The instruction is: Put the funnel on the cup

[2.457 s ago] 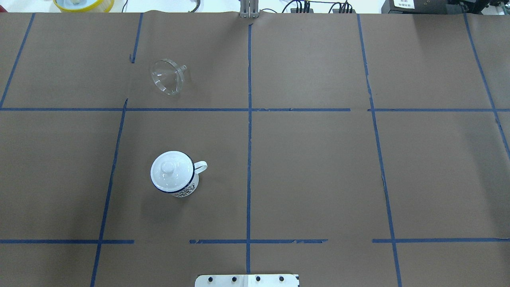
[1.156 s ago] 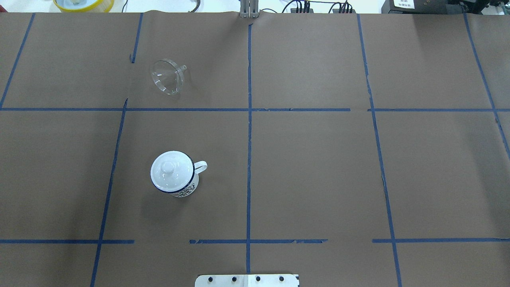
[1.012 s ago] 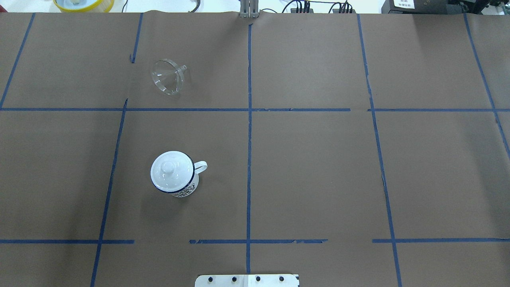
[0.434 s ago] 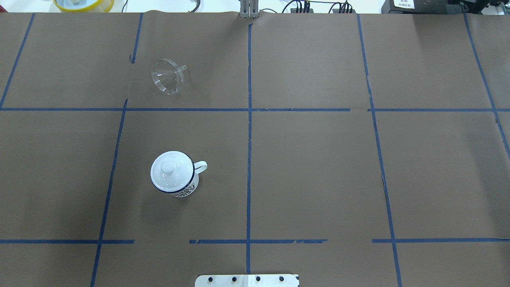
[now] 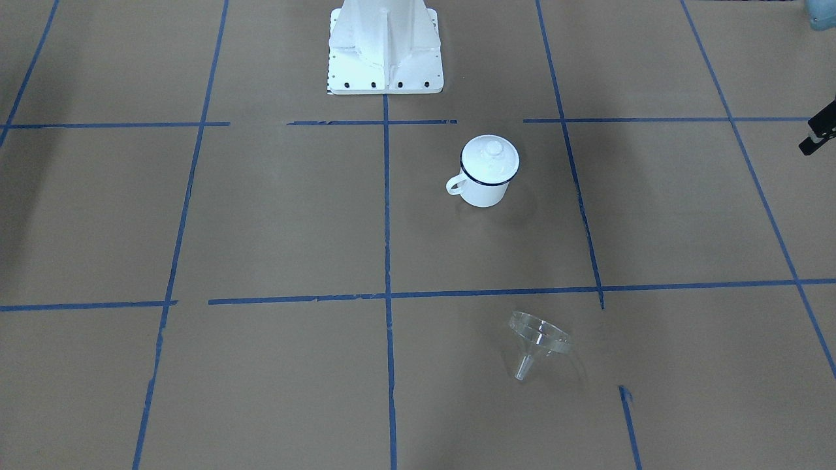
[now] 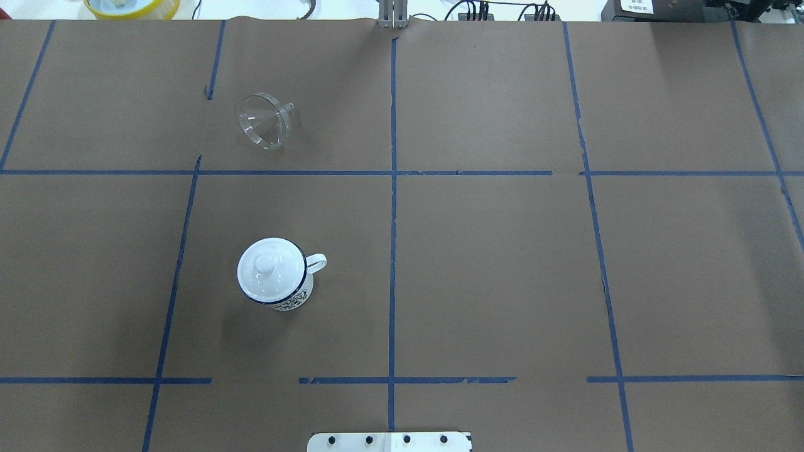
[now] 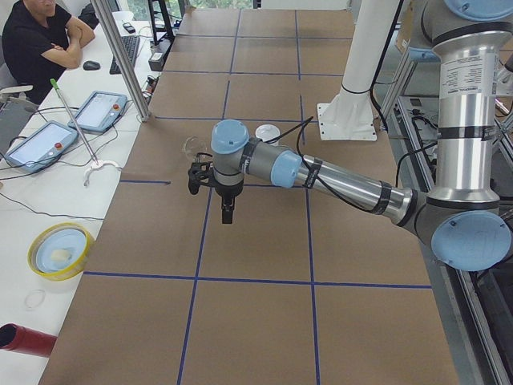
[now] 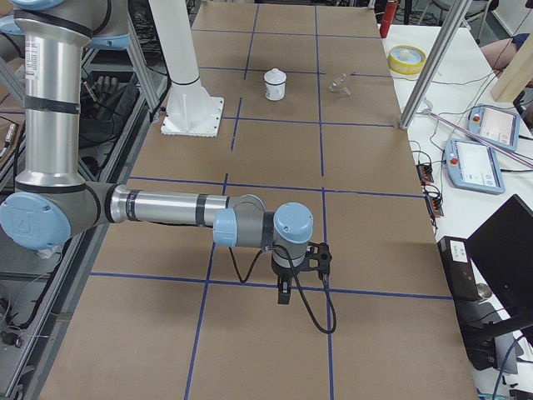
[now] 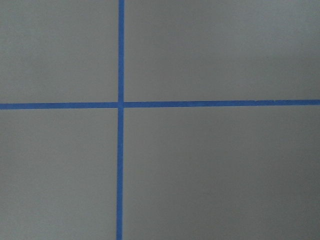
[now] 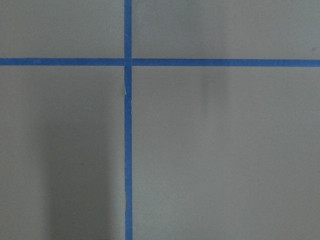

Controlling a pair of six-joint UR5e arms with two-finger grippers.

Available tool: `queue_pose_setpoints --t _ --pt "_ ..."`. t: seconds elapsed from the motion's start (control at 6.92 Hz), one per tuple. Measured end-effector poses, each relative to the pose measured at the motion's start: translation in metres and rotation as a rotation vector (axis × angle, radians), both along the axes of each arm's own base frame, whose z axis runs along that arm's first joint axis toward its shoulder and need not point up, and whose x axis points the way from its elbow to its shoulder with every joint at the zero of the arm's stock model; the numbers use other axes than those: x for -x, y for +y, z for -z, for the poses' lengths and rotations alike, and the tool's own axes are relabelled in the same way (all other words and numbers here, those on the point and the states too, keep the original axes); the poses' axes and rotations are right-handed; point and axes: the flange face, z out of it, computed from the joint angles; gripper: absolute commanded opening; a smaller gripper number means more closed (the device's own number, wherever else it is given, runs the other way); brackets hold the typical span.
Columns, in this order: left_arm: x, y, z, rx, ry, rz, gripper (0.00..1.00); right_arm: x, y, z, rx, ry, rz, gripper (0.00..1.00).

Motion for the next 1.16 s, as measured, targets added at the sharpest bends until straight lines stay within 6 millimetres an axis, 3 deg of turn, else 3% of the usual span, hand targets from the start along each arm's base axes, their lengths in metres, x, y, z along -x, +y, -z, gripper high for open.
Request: queue_pose_setpoints --t 0.14,0.43,0.72,1.01,1.16 --pt "-0.036 -0.016 0.039 0.073 0.04 0.066 1.0 0.0 0.0 0.0 0.0 0.0 0.0 1.0" --pt "-0.131 -0.032 0.111 0.163 0.074 0.122 1.0 0.0 0.0 0.0 0.0 0.0 0.0 1.0" --pt "-0.22 -0.02 0.166 0.16 0.087 0.102 0.97 0.0 0.0 0.0 0.0 0.0 0.0 1.0" --pt "-0.313 0.013 0.213 0.174 0.062 0.098 0.94 0.0 0.0 0.0 0.001 0.0 0.0 1.0" --pt "-0.342 0.028 0.228 0.191 0.033 0.099 0.89 0.0 0.0 0.0 0.0 0.0 0.0 1.0"
